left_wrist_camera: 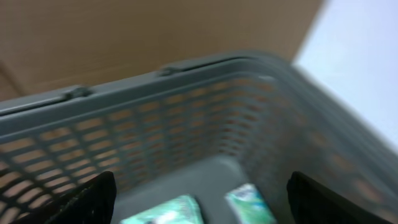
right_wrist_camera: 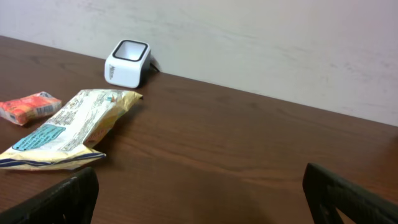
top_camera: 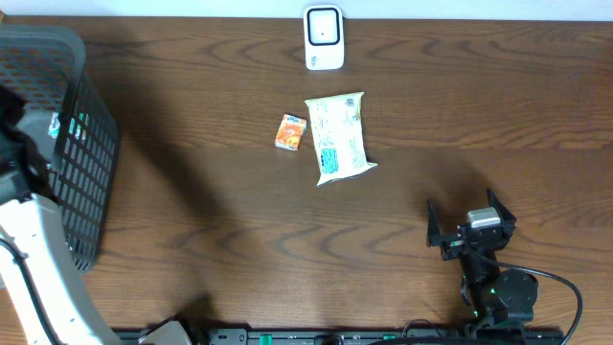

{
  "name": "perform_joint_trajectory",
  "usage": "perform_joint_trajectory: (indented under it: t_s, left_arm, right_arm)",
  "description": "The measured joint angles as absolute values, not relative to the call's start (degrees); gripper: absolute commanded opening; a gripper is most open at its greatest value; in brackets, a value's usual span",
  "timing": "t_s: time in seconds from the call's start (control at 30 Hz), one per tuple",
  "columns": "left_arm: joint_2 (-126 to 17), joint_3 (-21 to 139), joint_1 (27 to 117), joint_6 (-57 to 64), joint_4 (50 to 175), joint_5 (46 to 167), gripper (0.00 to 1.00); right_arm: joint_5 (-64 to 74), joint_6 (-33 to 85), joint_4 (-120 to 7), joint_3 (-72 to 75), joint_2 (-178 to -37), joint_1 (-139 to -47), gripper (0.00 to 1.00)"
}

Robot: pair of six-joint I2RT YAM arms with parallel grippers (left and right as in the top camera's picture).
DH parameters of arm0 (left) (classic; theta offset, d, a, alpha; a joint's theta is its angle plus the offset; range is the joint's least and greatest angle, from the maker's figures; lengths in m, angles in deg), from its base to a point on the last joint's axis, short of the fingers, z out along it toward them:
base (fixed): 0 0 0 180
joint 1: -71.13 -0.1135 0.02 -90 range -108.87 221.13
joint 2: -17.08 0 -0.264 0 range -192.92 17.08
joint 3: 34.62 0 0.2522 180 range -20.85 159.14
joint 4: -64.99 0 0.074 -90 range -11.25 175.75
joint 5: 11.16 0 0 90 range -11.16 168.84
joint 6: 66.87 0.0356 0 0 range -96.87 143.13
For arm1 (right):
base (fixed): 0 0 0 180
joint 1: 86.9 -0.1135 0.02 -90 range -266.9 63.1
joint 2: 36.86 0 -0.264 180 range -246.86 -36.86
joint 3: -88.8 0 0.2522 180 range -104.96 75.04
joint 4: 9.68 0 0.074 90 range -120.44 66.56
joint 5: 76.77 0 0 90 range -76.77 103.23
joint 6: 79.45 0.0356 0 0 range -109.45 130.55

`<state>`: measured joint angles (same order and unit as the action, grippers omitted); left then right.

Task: Scan the item barcode
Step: 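Release the orange package on the table and withdraw toward the basket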

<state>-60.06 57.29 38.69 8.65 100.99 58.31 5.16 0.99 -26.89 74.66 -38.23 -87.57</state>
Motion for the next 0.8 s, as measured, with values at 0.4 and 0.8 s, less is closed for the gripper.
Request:
perform_joint_trajectory:
  t_s: [0.4, 0.8]
  left_arm:
    - [-74.07, 57.21, 33.75, 18.64, 105.03, 62.48, 0.88]
    - [-84.78, 56.68, 33.73, 38.35, 106.93, 64.49, 0.88]
  right_arm:
    - [5.16, 0.99, -26.89, 74.66, -38.23, -87.57, 0.99]
    - [5.16, 0.99, -26.89, 74.66, -38.23, -87.57, 0.99]
